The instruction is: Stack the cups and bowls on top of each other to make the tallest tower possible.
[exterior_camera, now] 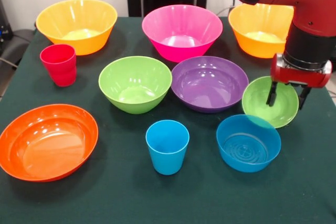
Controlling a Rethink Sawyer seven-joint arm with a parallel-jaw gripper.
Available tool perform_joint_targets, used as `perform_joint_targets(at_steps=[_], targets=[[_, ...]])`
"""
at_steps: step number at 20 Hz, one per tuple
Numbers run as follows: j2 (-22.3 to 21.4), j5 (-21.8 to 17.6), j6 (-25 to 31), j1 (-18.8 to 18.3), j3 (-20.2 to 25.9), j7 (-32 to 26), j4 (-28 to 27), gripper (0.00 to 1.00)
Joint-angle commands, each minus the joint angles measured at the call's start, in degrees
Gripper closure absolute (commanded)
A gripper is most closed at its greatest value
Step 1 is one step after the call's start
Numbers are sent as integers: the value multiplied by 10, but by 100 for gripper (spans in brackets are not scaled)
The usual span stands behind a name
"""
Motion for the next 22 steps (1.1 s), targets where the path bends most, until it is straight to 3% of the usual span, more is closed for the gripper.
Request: perform_joint_targets(at_steps=[1, 4, 11, 20, 21, 22], targets=[[30, -28, 35, -1, 57, 19, -29, 0], [52, -26, 17, 2, 57, 25, -41, 0], [59, -21, -26, 1, 70, 37, -28, 0], [50, -8, -11, -4, 87, 42, -16, 0], [49, -8, -5, -5, 88, 41, -15, 100], [48, -7, -2, -6, 89, 41, -15, 100]])
